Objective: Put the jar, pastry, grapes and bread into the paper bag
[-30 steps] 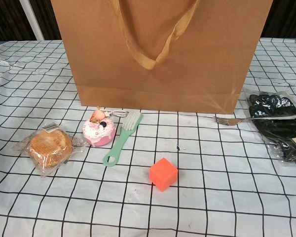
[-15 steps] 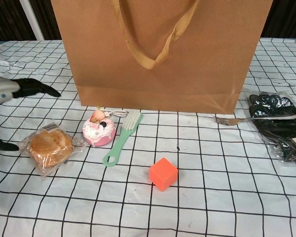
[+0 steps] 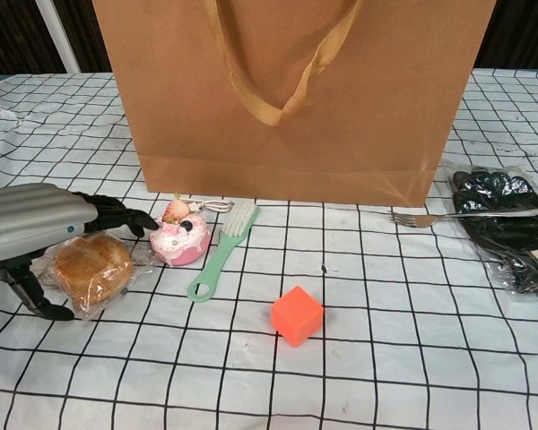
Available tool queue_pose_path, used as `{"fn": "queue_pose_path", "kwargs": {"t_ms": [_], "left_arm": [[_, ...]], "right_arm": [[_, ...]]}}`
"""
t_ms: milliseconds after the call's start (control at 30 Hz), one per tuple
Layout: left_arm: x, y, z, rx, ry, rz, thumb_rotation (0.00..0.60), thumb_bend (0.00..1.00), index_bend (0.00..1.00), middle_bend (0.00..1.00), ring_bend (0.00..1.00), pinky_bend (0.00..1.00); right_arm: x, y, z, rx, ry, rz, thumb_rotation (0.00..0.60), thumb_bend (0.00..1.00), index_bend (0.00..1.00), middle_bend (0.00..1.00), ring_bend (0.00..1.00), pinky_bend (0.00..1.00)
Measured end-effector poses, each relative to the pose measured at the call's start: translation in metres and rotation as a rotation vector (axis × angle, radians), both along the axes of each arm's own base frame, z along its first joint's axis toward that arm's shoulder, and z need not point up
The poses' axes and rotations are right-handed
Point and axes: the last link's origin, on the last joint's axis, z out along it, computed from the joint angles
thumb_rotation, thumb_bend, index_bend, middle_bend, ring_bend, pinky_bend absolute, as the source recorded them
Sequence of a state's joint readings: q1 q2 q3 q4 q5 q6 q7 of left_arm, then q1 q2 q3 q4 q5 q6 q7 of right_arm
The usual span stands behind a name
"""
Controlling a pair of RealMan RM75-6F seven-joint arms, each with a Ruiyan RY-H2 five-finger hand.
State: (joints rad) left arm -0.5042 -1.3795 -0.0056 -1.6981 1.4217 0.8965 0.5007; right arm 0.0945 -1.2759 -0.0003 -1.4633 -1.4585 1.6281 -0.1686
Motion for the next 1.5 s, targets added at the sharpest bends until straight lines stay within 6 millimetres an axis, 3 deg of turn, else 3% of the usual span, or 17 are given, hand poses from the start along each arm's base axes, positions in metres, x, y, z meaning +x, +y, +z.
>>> {"fn": "queue_pose_path", "kwargs": {"t_ms": [400, 733, 1000, 1233, 1500], "left_arm": [[-0.007, 0.003, 0.003, 0.06, 0.037, -0.009, 0.6, 0.18, 0.25, 0.3, 0.2, 0.23], [-0.008, 0.006, 0.002, 0.048, 0.07, -0.042, 0.6, 0.28, 0.32, 0.42, 0.31, 0.33], [-0.001, 0.007, 0.005, 0.072, 0.032, -0.089, 0.6, 0.3, 0.33, 0.42, 0.33, 0.34], [0.007, 0.003, 0.024, 0.118, -0.045, -0.122, 0.6, 0.3, 0.33, 0.42, 0.33, 0.34], [0.023, -0.006, 0.062, 0.184, -0.148, -0.201, 0.6, 0.3, 0.33, 0.42, 0.33, 0.34]], "right_arm": [[-0.002, -0.001, -0.003, 0.014, -0.029, -0.01, 0.6, 0.17, 0.03, 0.1, 0.23, 0.24], [-0.004, -0.001, -0.006, 0.025, -0.039, -0.022, 0.6, 0.17, 0.03, 0.1, 0.23, 0.24], [-0.004, -0.001, -0.004, 0.017, -0.043, -0.023, 0.6, 0.18, 0.03, 0.1, 0.23, 0.24], [-0.004, -0.001, -0.002, 0.008, -0.043, -0.02, 0.6, 0.18, 0.03, 0.1, 0.23, 0.24], [-0.004, -0.001, -0.001, 0.0, -0.042, -0.023, 0.6, 0.18, 0.03, 0.1, 0.23, 0.24]]}}
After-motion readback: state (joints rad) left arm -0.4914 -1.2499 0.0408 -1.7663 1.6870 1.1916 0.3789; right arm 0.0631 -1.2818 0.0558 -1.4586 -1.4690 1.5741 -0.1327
